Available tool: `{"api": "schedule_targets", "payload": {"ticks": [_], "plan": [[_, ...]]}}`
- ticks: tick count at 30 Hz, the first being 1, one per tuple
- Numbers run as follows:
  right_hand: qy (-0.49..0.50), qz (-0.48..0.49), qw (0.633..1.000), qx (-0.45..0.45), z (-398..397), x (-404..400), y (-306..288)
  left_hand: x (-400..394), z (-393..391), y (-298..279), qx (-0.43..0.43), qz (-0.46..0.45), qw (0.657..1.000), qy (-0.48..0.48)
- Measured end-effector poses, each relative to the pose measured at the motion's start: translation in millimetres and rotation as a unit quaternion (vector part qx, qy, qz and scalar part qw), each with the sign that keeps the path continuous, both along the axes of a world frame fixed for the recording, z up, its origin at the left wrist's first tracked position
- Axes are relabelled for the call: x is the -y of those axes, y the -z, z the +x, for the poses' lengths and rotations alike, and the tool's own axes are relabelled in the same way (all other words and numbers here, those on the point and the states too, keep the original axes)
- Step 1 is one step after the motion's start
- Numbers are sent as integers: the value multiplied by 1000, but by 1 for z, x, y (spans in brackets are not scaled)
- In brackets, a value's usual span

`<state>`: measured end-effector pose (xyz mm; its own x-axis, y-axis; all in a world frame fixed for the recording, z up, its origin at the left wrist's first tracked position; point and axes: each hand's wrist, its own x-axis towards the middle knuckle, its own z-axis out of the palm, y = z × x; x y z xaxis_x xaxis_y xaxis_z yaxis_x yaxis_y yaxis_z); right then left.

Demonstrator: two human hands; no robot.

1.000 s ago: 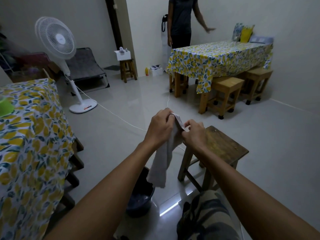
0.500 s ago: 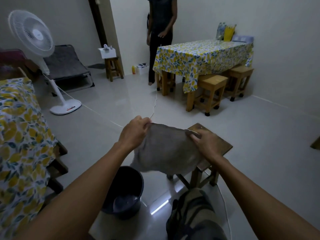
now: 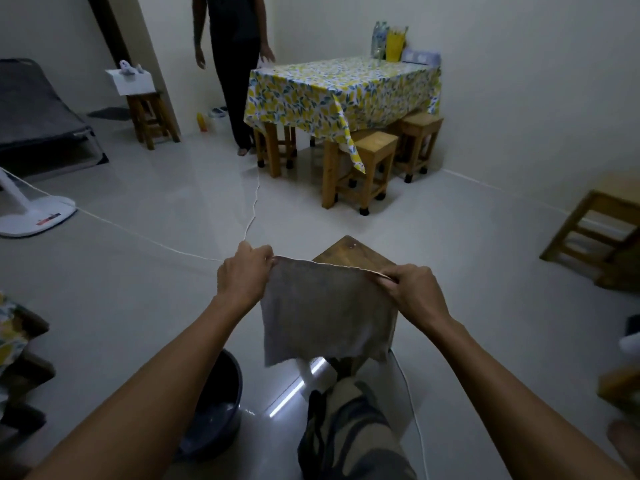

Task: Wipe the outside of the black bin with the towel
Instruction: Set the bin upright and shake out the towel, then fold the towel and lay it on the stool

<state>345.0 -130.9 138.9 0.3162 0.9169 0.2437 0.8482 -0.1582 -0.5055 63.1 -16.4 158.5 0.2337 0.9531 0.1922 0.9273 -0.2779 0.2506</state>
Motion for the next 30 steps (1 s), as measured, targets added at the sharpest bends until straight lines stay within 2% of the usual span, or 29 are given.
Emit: {"api": "schedule_targets", "payload": {"ticks": [4,9,11,14,15,19,24,30], "plan": [[11,1,1000,10,-1,-6,16,-8,18,20,113,-55,989,-72],[20,-7,1000,-1,-5,-11,28,-16,28,29,177,-109,972,-112],[27,-5,1000,-11,-6,-11,31,-16,31,30,249,-138,952,-114],[45,10,998,-40,-9,-11,37,-17,37,33,369,-202,900,-114],[46,9,998,-49,-11,-10,39,-18,37,35,371,-207,898,-113],[28,-11,996,-79,-17,-4,53,-33,34,58,290,-187,933,-98],[37,-4,994,-102,-6,-13,62,-50,41,69,336,-152,926,-84],[78,8,990,-117,27,-53,75,-92,101,63,325,-63,941,-72]]}}
